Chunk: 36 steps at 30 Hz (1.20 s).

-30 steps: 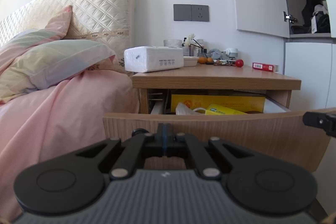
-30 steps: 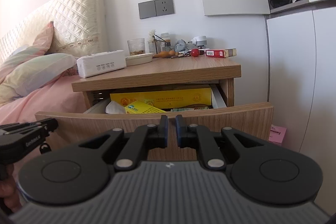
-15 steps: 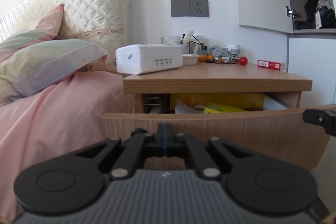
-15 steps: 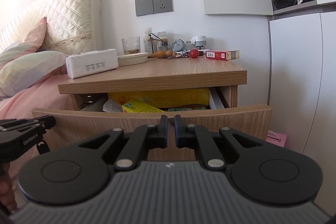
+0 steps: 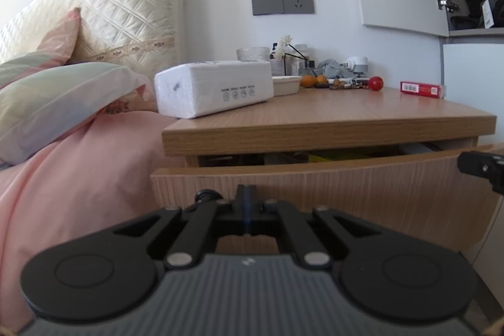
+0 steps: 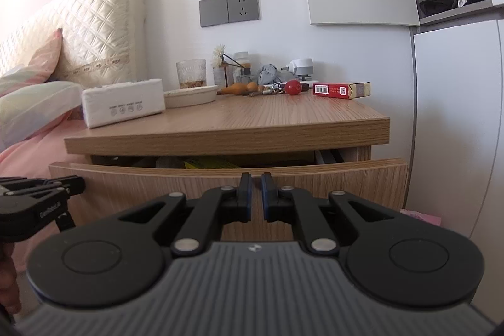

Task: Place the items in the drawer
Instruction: 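Push the drawer front shut with the closed left tool while the right tool pushes too, then back both tools away from the closed drawer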

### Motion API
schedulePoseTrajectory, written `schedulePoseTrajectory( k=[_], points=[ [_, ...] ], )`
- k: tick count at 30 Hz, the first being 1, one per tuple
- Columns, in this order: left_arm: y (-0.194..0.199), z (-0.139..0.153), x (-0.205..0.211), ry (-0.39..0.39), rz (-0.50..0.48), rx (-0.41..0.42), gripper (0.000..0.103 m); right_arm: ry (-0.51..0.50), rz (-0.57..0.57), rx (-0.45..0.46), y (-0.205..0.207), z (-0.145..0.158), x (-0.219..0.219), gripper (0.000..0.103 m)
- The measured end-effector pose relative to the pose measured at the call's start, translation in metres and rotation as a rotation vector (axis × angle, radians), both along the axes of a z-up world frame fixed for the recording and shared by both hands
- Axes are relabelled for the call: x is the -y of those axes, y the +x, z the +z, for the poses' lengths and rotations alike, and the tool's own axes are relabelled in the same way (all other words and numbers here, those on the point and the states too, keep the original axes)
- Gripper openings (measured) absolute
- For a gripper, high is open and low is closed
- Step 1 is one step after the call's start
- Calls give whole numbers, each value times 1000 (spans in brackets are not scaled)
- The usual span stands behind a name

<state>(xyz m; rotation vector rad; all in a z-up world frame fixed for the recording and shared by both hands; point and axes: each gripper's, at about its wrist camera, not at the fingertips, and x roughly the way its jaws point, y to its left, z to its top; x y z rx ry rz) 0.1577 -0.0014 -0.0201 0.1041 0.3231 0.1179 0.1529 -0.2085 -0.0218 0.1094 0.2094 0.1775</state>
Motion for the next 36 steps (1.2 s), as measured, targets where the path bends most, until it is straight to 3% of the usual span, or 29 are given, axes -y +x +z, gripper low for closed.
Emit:
schedulePoseTrajectory(
  k=[7, 9, 10, 20, 36],
  points=[
    [29, -3, -4, -2, -19, 9, 0, 0, -8, 57, 26, -1, 6, 11],
    [34, -4, -4, -1, -21, 14, 0, 0, -11, 70, 31, -2, 7, 7],
    [36, -5, -4, 0, -23, 17, 0, -3, -7, 68, 31, -3, 7, 11],
    [42, -6, -4, -23, -27, 19, 1, 58, -37, -37, 47, -14, 14, 10],
    [39, -3, -9, -38, -58, -12, 5, 44, -18, -35, 42, -16, 14, 13]
  ],
)
